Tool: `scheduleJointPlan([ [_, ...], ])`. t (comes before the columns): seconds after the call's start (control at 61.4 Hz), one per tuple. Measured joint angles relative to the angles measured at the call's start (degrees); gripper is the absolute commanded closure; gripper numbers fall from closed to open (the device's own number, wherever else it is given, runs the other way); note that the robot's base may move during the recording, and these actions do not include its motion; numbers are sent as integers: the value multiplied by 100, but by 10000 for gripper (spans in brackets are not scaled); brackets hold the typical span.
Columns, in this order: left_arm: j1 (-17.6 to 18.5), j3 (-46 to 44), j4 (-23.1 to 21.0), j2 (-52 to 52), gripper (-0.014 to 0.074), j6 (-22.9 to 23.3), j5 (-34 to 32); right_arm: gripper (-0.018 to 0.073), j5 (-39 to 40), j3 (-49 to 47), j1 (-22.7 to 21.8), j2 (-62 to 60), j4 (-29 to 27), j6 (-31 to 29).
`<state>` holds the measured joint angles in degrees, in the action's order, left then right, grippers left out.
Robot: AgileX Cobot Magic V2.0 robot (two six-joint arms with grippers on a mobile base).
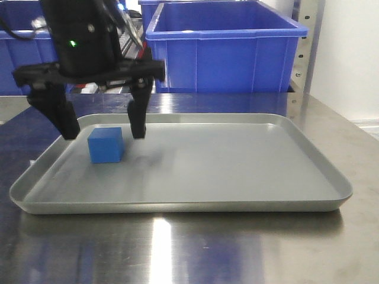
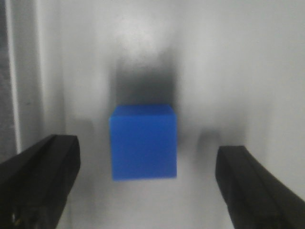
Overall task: Sort and place red and blue blocks on shelf
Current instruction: 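Lower the open left gripper around the blue cube, then close the left gripper on the blue cube and lift it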
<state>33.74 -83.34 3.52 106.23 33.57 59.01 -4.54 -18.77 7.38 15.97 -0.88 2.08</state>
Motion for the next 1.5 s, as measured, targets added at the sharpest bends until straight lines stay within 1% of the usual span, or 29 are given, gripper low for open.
scheduleJointPlan([
  [0.293,-22,-42,0,229,-23,9,26,503,0,0,0,0,0,0],
  [0.505,-154,-45,0,229,-23,9,26,503,0,0,0,0,0,0],
  [0.619,-165,-45,0,229,-23,9,26,503,0,0,0,0,0,0],
  [0.863,-165,-45,-255,229,-23,20,26,503,0,0,0,0,0,0],
  [1.237,-165,-45,-276,229,-18,20,26,503,0,0,0,0,0,0],
  [1.319,-165,-45,-265,229,18,20,26,503,0,0,0,0,0,0],
  [1.384,-165,-45,-255,229,76,20,26,503,0,0,0,0,0,0],
  [1.498,-165,-45,-246,229,234,20,26,503,0,0,0,0,0,0],
])
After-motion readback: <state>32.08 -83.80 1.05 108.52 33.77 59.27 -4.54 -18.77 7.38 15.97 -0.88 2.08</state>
